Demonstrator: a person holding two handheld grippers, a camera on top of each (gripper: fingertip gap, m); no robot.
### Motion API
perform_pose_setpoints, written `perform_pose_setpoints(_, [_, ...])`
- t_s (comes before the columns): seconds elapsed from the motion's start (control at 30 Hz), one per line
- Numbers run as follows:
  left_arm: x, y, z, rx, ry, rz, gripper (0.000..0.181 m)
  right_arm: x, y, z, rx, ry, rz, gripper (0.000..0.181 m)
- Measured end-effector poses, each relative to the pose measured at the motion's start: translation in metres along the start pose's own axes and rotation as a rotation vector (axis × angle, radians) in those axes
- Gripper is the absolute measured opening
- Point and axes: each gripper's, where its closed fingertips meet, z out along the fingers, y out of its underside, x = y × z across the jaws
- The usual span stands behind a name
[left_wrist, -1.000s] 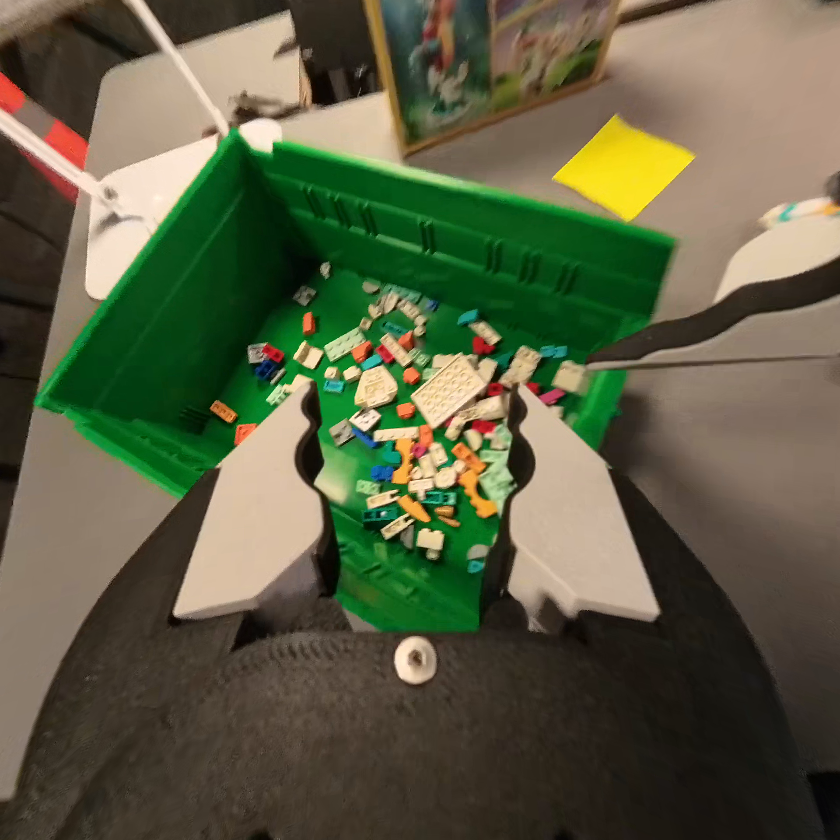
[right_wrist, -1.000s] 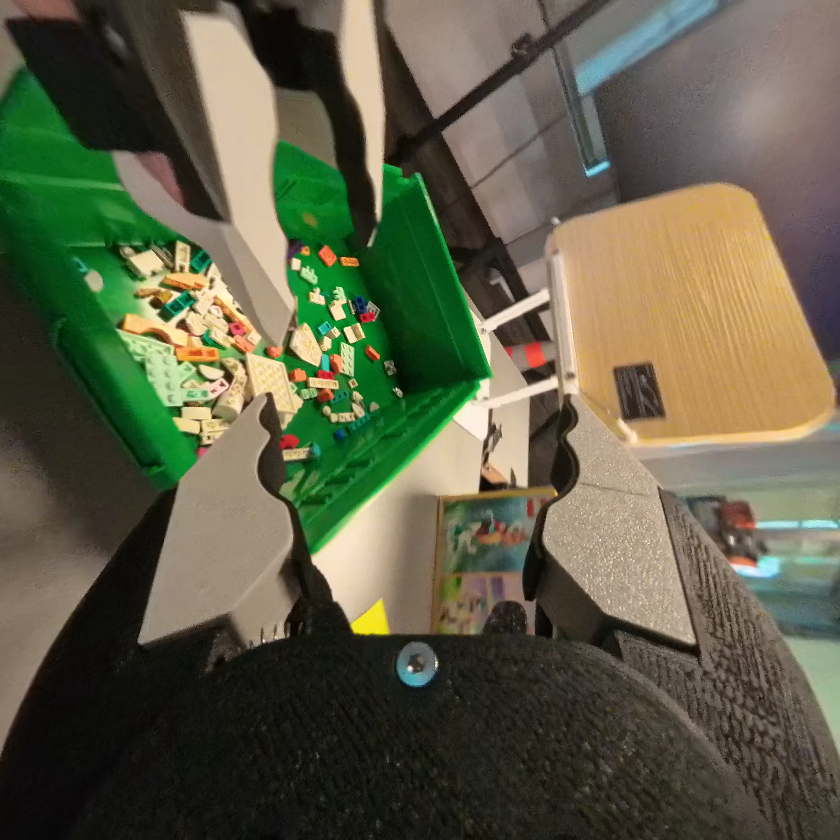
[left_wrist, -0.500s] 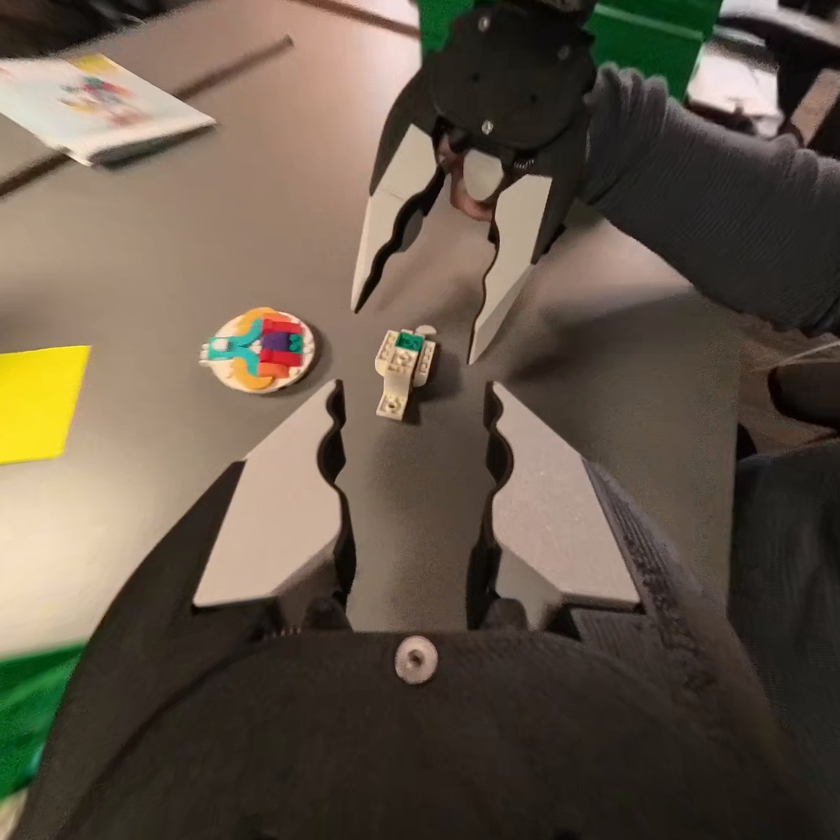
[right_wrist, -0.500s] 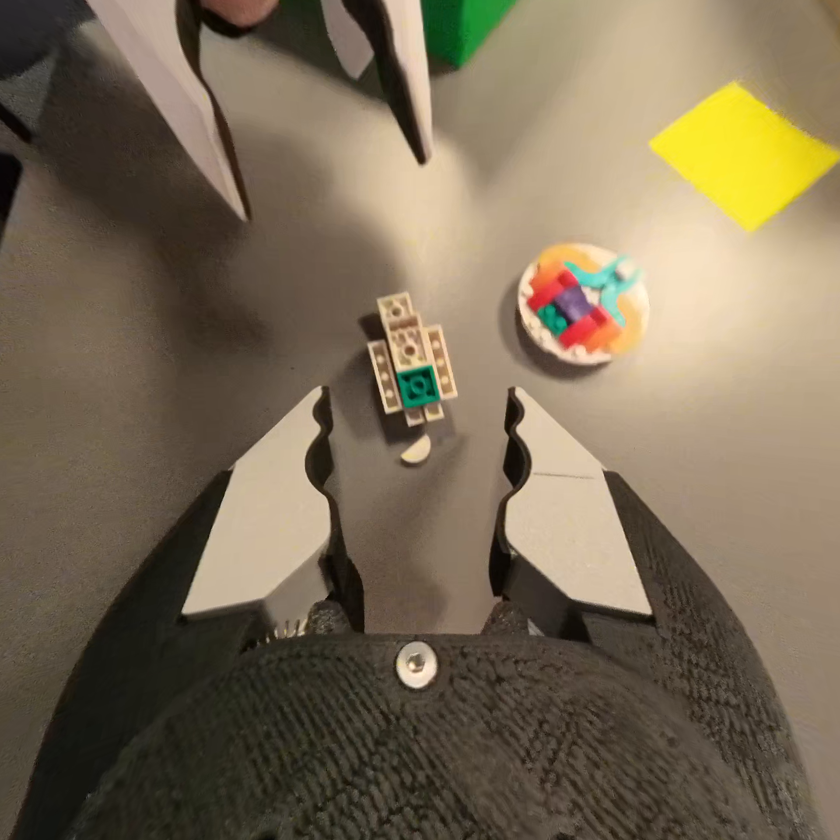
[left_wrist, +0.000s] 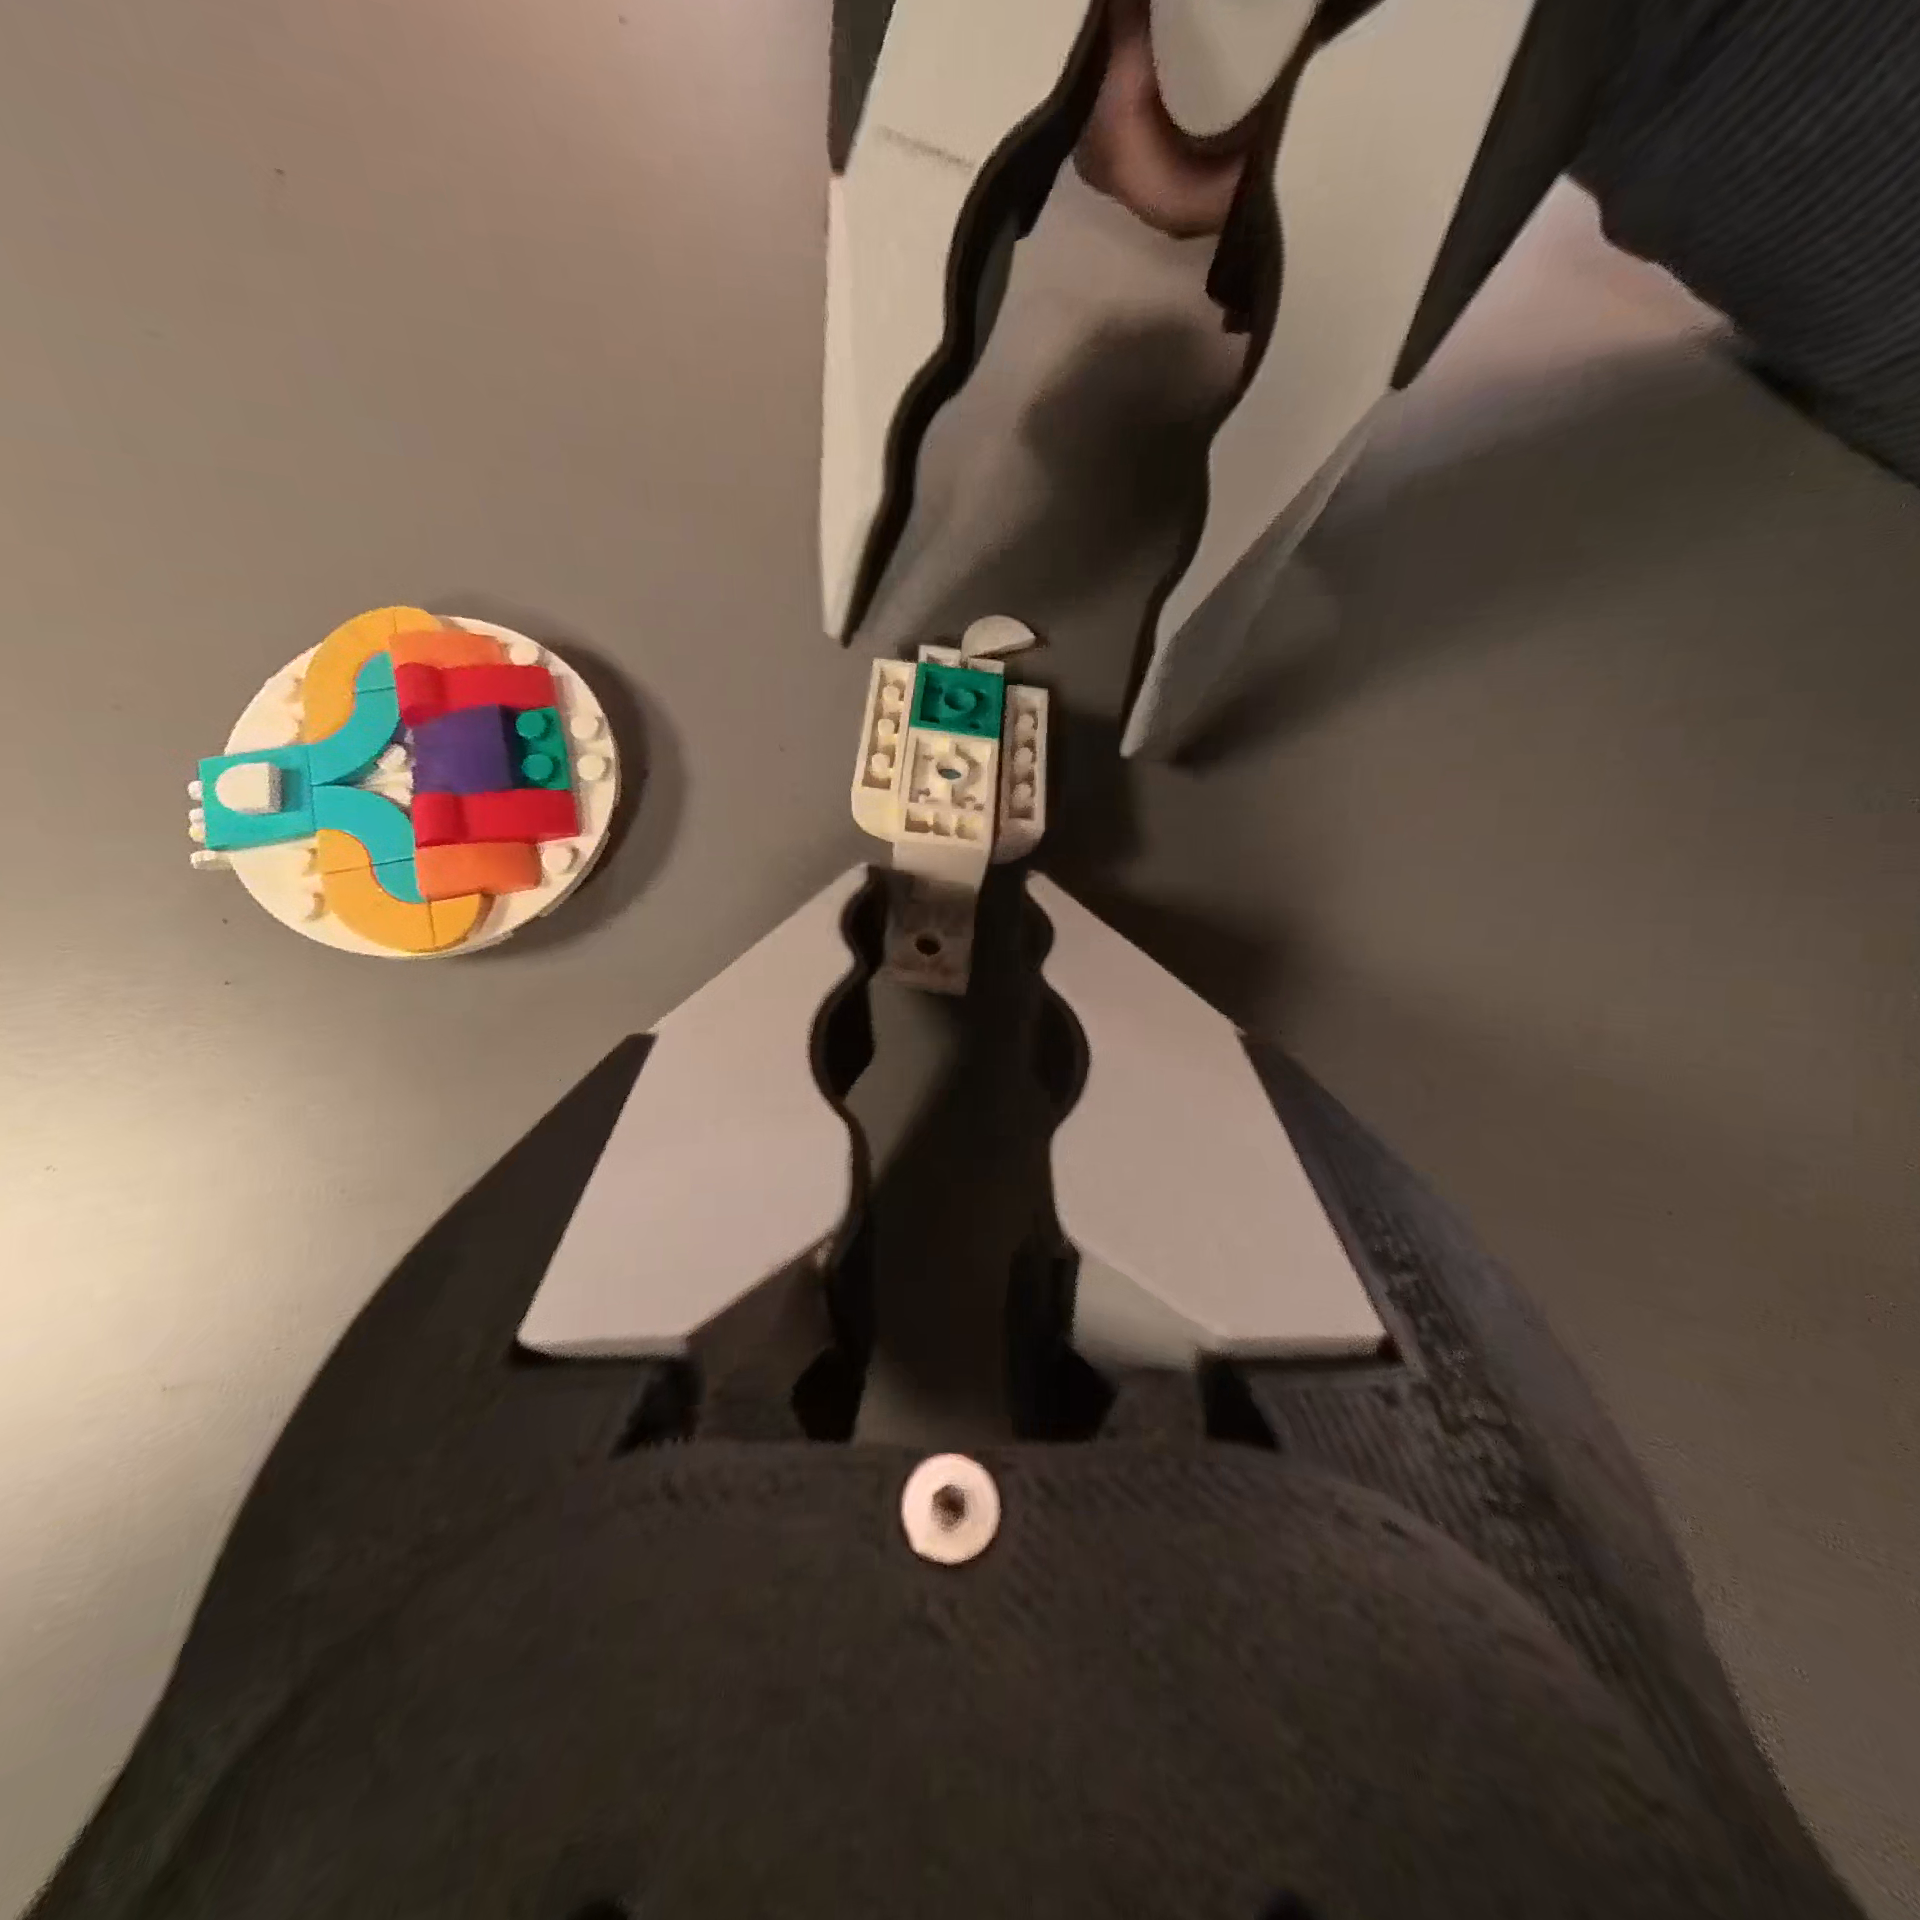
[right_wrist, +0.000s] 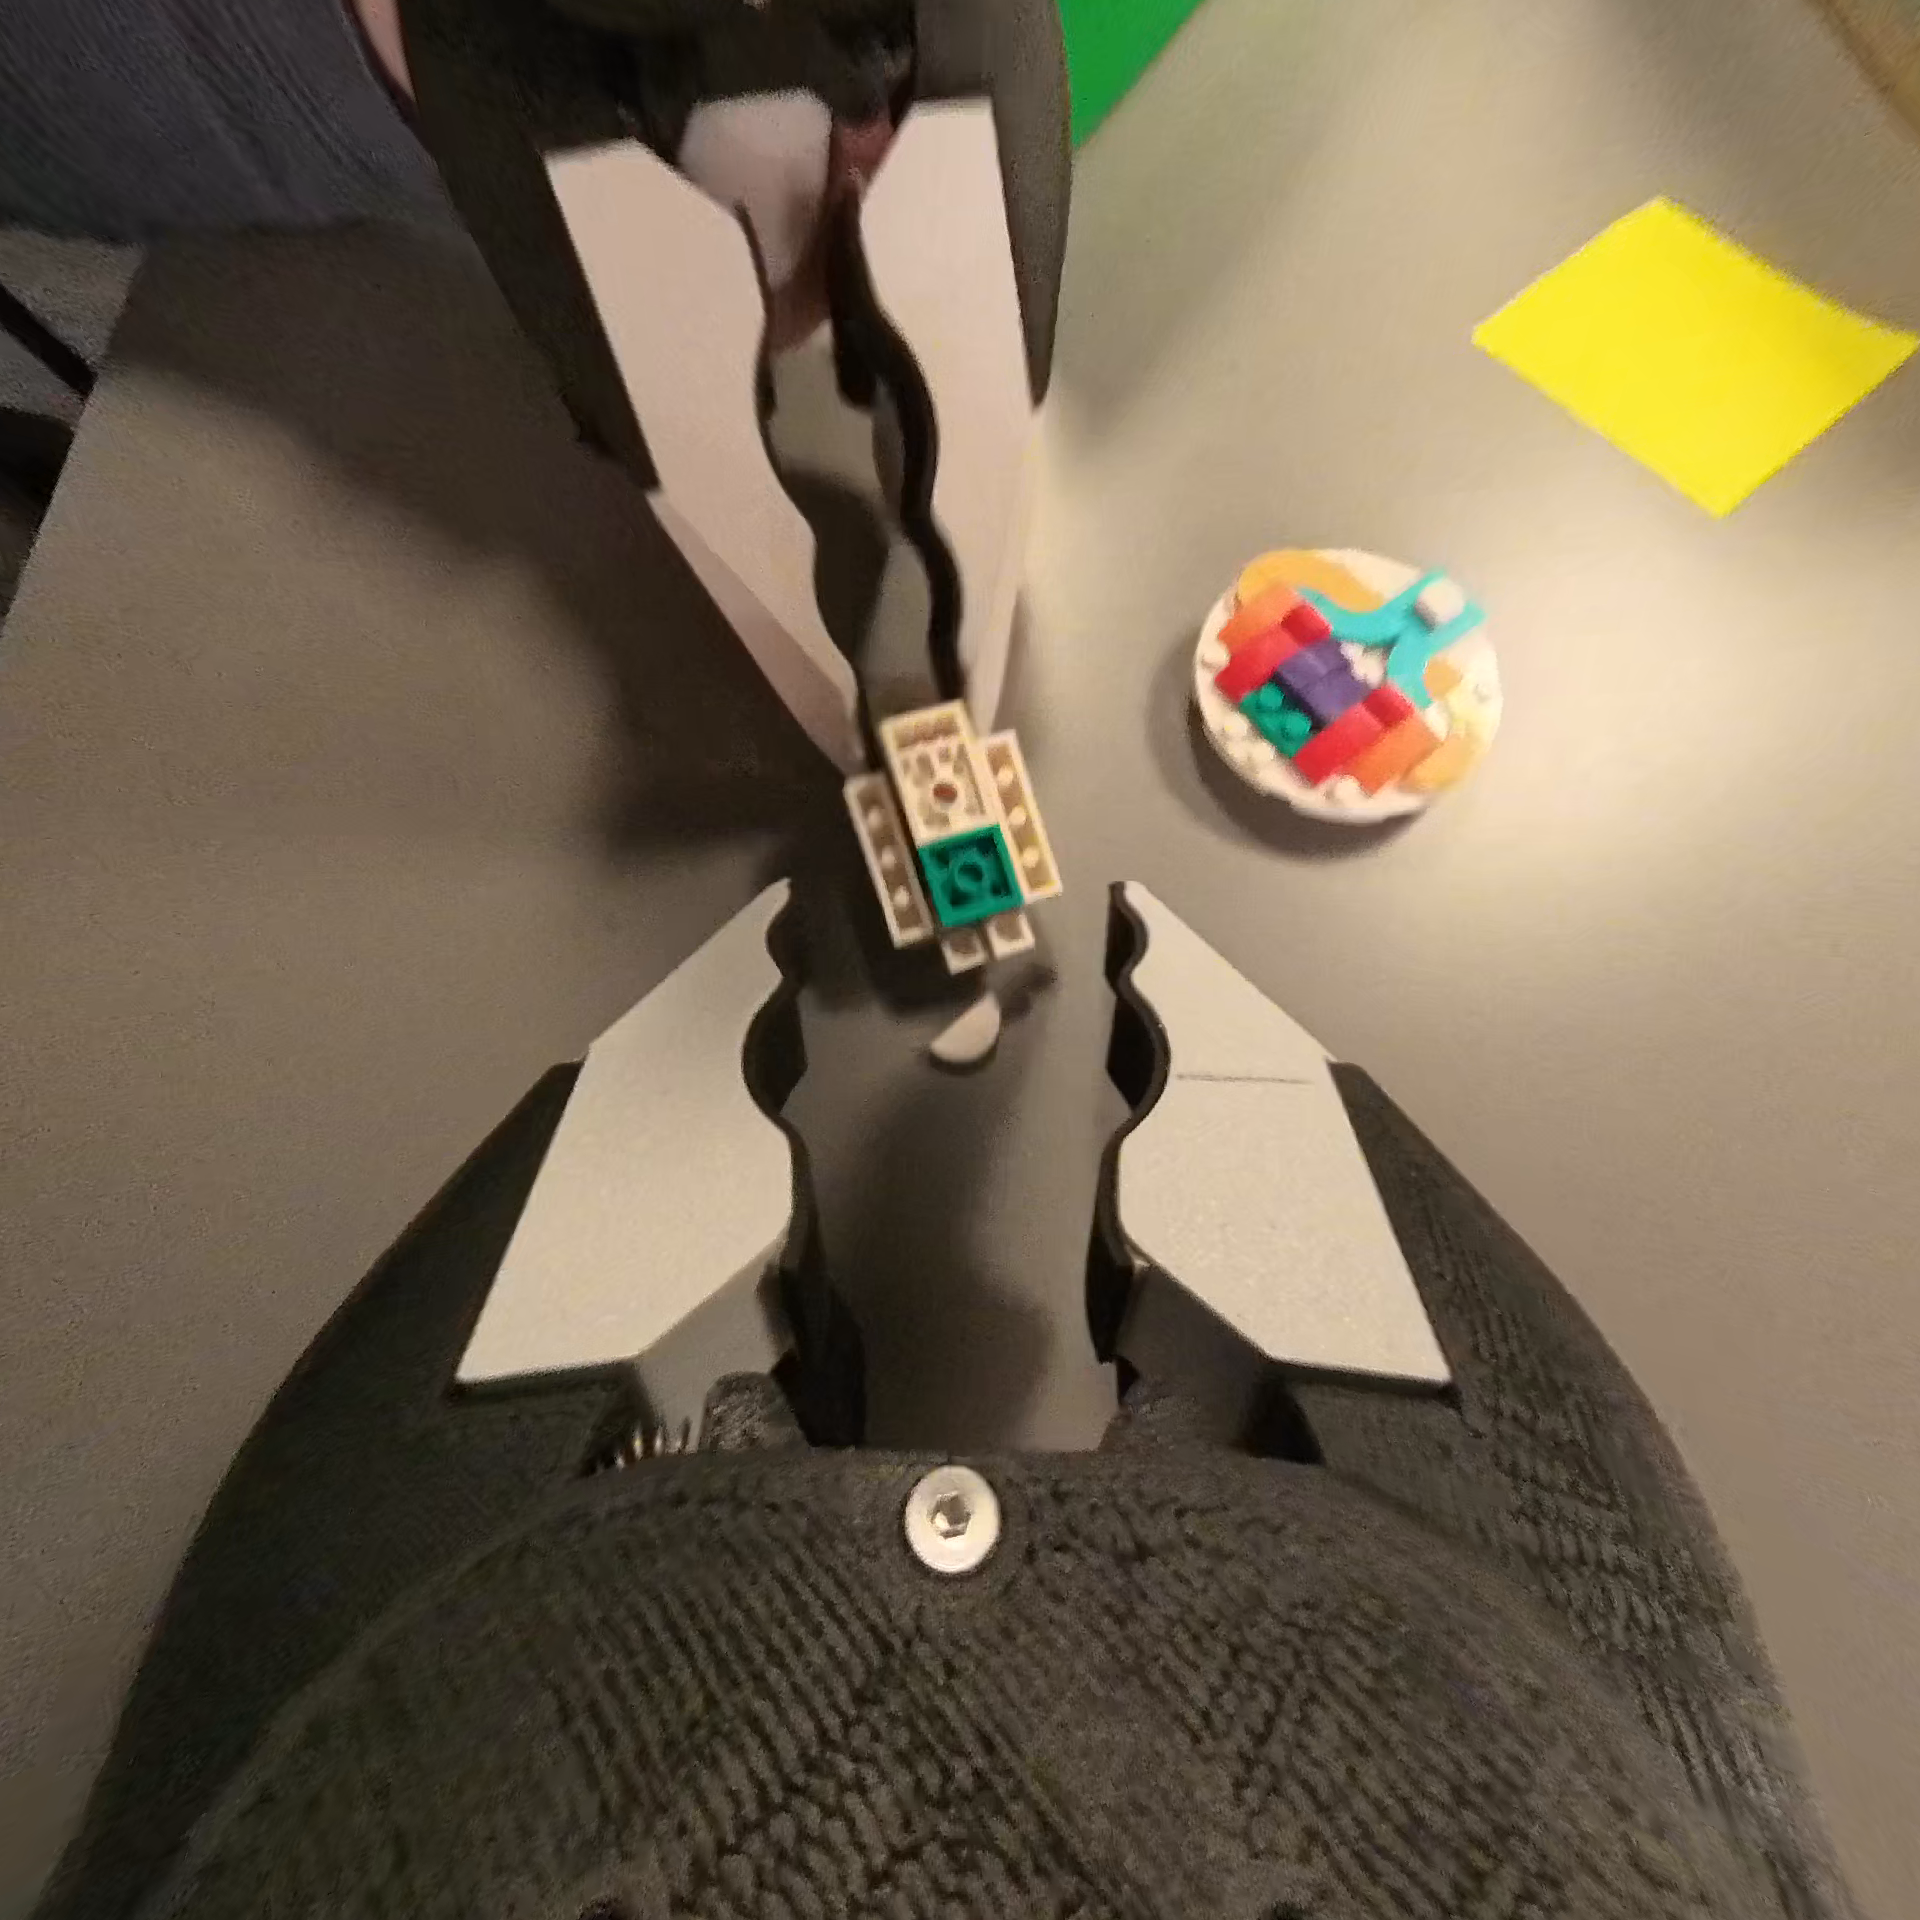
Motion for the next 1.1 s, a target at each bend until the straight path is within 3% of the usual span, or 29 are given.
perform_pose_setpoints(0.17, [0.000, 0.003, -0.002, 0.027, -0.010, 0.085, 0.016, -0.005, -0.004, 0.016, -0.030, 0.031, -0.095, 0.061])
perform_pose_setpoints(0.27, [0.000, 0.000, -0.006, 0.049, -0.038, 0.153, 0.015, -0.007, -0.006, 0.020, -0.028, 0.036, -0.121, 0.050])
perform_pose_setpoints(0.3, [0.001, -0.003, -0.008, 0.074, -0.036, 0.145, 0.015, -0.004, -0.006, 0.018, -0.031, 0.056, -0.129, 0.038])
perform_pose_setpoints(0.37, [0.006, -0.010, -0.012, 0.123, 0.014, 0.093, 0.015, 0.001, -0.014, 0.011, 0.023, 0.087, -0.130, 0.027])
perform_pose_setpoints(0.47, [-0.001, -0.021, -0.020, 0.205, 0.025, -0.030, 0.015, 0.008, -0.023, 0.000, 0.084, 0.122, -0.106, 0.045])
perform_pose_setpoints(0.57, [-0.013, -0.016, -0.023, 0.191, -0.003, -0.128, 0.015, 0.011, -0.017, -0.004, 0.059, 0.145, -0.105, 0.047])
perform_pose_setpoints(0.63, [-0.011, -0.013, -0.022, 0.181, 0.058, -0.222, 0.015, 0.012, -0.014, -0.004, 0.054, 0.146, -0.102, 0.046])
perform_pose_setpoints(0.73, [0.005, -0.019, -0.025, 0.238, 0.259, -0.338, 0.015, 0.011, -0.022, -0.004, 0.101, 0.144, -0.114, 0.047])
perform_pose_setpoints(0.8, [0.015, -0.030, -0.035, 0.307, 0.404, -0.415, 0.015, 0.010, -0.028, -0.006, 0.116, 0.188, -0.194, 0.032])
perform_pose_setpoints(0.87, [0.011, -0.032, -0.039, 0.336, 0.437, -0.479, 0.015, 0.010, -0.038, -0.012, 0.143, 0.249, -0.293, 0.015])
perform_pose_setpoints(0.93, [0.012, -0.033, -0.043, 0.359, 0.487, -0.518, 0.015, 0.010, -0.042, -0.015, 0.146, 0.282, -0.325, 0.013])
perform_pose_setpoints(1.03, [0.005, -0.038, -0.045, 0.411, 0.453, -0.521, 0.019, 0.017, -0.042, -0.017, 0.138, 0.294, -0.247, 0.012])
perform_pose_setpoints(1.1, [-0.005, -0.039, -0.044, 0.428, 0.345, -0.467, 0.042, 0.022, -0.042, -0.018, 0.142, 0.298, -0.182, 0.012])
